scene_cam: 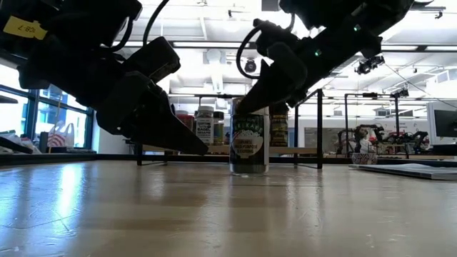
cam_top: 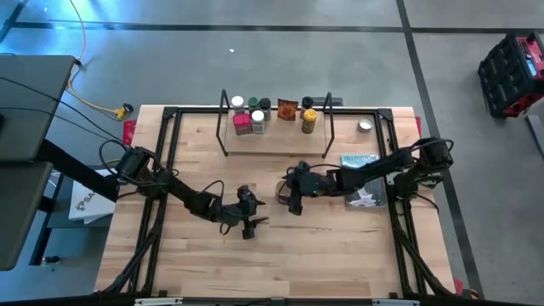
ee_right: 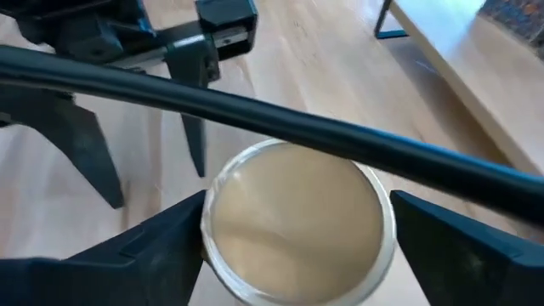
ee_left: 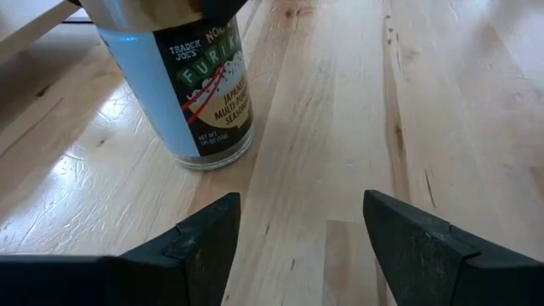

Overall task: Shelf spices
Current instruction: Put the gold seasoning bottle on the shelf

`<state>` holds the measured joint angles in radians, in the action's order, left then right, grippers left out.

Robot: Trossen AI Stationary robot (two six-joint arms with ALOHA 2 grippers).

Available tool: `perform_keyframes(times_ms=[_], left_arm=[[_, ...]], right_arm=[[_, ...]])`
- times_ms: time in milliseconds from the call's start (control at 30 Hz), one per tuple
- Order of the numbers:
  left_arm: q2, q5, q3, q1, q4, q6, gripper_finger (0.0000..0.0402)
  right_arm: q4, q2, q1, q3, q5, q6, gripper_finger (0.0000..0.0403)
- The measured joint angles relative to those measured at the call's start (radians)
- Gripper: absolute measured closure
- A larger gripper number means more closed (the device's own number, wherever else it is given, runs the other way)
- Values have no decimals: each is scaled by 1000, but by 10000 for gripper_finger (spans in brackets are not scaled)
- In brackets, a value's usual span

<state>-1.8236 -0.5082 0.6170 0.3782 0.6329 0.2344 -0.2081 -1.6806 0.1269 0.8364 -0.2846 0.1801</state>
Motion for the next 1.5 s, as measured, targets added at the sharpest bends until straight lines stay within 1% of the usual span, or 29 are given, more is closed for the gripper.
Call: perform_keyframes(times_ms=[100,233,367,467,567,633,733,800,933,1067,1200,1300,1500], left_arm=[[0,0,0,0,0,0,156],[0,0,0,0,0,0,156],[0,0,0,0,0,8,156],[0,0,0,0,0,8,156],[0,0,0,0,0,9,156],[0,0,0,0,0,9,156],[0,0,0,0,0,9,156],[0,0,0,0,0,9,156],[0,0,0,0,0,20,156],[0,0,0,0,0,26,156],[0,0,0,0,0,26,156],[0,0,0,0,0,26,156],[0,0,0,0,0,26,156]], right_arm=[[-5,0,-13,0,53,23,84],[-9,0,-16,0,60,23,139],[-19,16,-27,0,72,5,140],[-28,71,-69,0,98,-18,140],[-29,138,-142,0,129,-44,140],[-5,170,-214,20,178,-48,140],[60,176,-325,102,282,-47,140],[132,153,-383,178,326,-86,140],[273,82,-476,329,365,-188,140],[325,1,-556,427,417,-233,140],[326,-74,-615,474,458,-241,140],[309,-118,-645,480,481,-236,140],[301,-178,-669,476,499,-252,140]])
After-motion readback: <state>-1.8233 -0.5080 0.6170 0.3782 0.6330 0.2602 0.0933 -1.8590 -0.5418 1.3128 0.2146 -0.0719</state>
